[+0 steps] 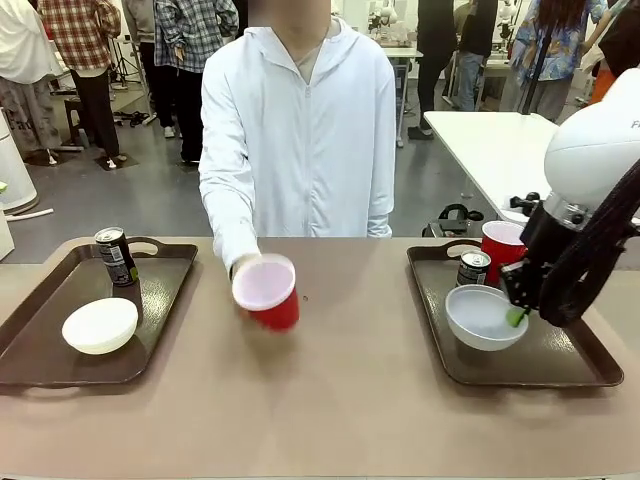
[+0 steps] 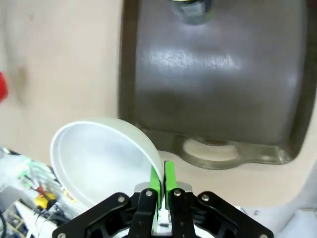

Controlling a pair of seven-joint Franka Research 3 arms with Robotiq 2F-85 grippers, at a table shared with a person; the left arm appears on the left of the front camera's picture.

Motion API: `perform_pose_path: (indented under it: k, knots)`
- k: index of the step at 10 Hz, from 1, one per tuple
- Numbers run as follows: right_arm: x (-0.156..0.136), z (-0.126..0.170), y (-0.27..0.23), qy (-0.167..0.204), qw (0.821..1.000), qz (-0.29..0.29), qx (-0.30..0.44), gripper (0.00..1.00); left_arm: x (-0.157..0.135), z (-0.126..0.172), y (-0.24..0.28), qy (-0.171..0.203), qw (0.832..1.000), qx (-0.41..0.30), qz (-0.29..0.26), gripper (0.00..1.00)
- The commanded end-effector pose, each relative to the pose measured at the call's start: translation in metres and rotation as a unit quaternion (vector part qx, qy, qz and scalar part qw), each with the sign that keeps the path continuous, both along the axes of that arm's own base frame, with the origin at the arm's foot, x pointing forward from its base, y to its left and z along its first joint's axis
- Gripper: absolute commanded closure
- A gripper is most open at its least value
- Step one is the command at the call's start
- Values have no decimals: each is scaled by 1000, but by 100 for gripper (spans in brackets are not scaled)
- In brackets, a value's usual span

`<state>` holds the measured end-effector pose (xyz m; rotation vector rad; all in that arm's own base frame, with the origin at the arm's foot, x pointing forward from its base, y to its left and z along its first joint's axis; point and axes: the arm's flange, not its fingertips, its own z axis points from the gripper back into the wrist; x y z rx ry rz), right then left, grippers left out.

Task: Prepare tableware on both trays.
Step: Pick up a Picnic Bowl from the table and place it on a Handle tray.

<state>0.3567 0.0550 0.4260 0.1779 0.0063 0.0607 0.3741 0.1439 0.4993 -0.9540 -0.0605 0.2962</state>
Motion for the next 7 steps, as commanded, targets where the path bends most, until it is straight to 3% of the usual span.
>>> perform_pose_path:
  k: [1,3,4,5,7]
  knots:
    - [13,-9,-23,22,999,11,-37,100,-1,0,3,-6,1000,-3,-4,0]
    - [20,-16,-45,32,998,14,-49,100,-1,0,3,-6,1000,-3,-4,0]
    - [27,-17,-49,20,999,-30,-29,100,-1,0,3,-6,1000,-3,-4,0]
    - [11,-19,-38,25,999,0,-43,100,-1,0,3,-6,1000,-3,-4,0]
    - [11,-19,-38,25,999,0,-43,100,-1,0,3,-6,1000,-3,-4,0]
